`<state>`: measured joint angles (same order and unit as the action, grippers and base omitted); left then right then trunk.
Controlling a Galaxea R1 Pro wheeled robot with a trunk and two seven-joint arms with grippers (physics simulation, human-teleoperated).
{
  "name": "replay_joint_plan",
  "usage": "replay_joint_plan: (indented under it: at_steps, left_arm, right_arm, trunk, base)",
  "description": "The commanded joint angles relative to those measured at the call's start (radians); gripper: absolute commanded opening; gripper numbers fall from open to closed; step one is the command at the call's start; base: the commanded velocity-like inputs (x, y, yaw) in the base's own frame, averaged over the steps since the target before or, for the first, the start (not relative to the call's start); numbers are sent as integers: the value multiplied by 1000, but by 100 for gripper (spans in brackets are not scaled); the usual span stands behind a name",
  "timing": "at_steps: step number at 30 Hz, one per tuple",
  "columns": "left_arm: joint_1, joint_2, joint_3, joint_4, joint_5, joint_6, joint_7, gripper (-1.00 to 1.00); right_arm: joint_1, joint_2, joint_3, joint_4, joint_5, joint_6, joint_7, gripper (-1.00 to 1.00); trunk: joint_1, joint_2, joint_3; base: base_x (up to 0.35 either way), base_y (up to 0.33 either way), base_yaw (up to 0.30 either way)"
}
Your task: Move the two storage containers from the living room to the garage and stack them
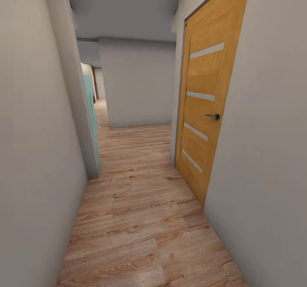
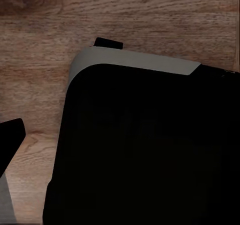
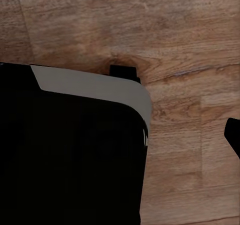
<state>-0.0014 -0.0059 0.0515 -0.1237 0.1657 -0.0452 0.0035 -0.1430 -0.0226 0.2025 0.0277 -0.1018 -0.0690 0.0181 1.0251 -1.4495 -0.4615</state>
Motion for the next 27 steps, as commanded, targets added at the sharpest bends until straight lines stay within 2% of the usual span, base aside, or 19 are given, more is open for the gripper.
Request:
replay_joint_plan:
  at_steps: [1,16,27]
  left_arm:
    - [0,-1,4,0,2,-2,1,100]
    - [0,-4,3,2,4,-2,-4,100]
    - [0,3,8,4,15,3,-2,100]
  right_arm:
    - [-1,0,8,3,-11,-6,2,100]
    - [-1,-1,6,3,-16,-4,2,100]
    - [-1,3,6,3,-15,-3,2,100]
  trunk:
    - [0,0,-1]
    - [0,0,-1]
    - [0,0,-1]
  base:
    - [0,0,9]
    - [6,0,1]
    - [262,0,7]
